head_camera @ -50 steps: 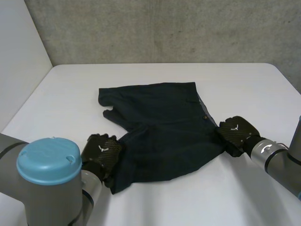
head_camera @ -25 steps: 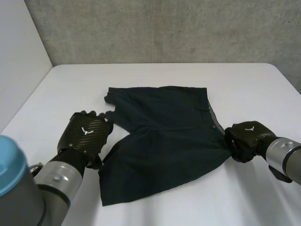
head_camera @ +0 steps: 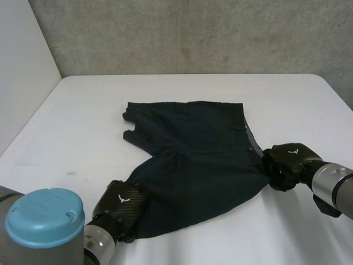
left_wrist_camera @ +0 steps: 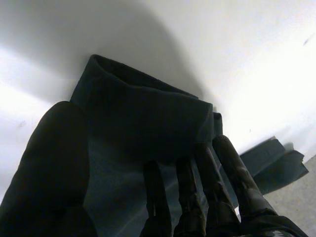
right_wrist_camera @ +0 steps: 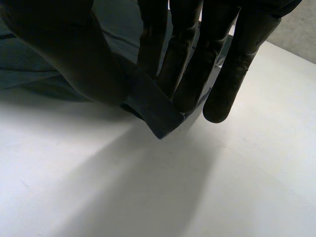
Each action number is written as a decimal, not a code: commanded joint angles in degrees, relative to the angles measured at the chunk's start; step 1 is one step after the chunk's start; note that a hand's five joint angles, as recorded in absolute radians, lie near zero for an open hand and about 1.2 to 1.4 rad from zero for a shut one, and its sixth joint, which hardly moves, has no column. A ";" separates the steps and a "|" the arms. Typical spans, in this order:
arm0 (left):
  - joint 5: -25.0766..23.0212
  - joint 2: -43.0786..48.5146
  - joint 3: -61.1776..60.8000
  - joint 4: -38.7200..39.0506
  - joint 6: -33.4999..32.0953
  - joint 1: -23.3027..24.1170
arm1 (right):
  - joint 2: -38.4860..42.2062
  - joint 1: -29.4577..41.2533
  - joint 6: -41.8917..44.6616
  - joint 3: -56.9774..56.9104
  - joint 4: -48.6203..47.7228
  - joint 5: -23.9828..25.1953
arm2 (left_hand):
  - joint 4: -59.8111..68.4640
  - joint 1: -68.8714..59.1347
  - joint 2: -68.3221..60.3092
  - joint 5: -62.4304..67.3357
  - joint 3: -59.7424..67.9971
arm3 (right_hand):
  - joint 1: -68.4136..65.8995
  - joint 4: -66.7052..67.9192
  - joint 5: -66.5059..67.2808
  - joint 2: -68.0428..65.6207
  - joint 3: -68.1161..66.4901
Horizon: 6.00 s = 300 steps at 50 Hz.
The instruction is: Fold the shorts.
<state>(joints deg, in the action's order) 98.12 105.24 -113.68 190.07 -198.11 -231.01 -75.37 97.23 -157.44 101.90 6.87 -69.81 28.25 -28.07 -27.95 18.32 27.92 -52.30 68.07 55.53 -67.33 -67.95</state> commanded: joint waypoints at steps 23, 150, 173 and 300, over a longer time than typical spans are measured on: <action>-0.04 4.88 0.30 6.45 -0.70 -0.06 | 0.14 0.15 0.12 0.67 -1.16 0.38 | 27.19 -27.37 -27.49 27.12 27.52 | -27.70 11.93 14.47 -12.67 -12.05; 5.76 0.05 -2.07 -0.15 6.51 10.66 | 0.84 5.78 3.37 4.18 -2.30 -3.23 | 5.34 -5.52 -5.64 5.27 5.67 | -27.70 11.93 14.47 -12.67 -12.05; 6.47 1.98 -2.51 2.49 5.54 11.28 | 0.84 5.95 3.46 4.53 -2.65 -3.23 | 34.42 -34.60 -34.71 34.34 34.74 | -27.70 11.93 14.47 -12.67 -12.05; 4.27 7.19 69.96 13.30 -5.01 -13.77 | 7.26 15.53 7.33 -46.01 -40.98 -21.07 | 51.75 -51.93 -52.05 51.68 52.08 | -27.70 11.93 14.47 -12.67 -12.05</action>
<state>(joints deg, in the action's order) 102.33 121.79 -30.11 196.51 -204.16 -244.60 -66.55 112.55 -148.53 53.62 -29.97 -91.35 68.51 -65.74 -68.57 54.54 68.21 -54.97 68.06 57.19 -67.68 -68.27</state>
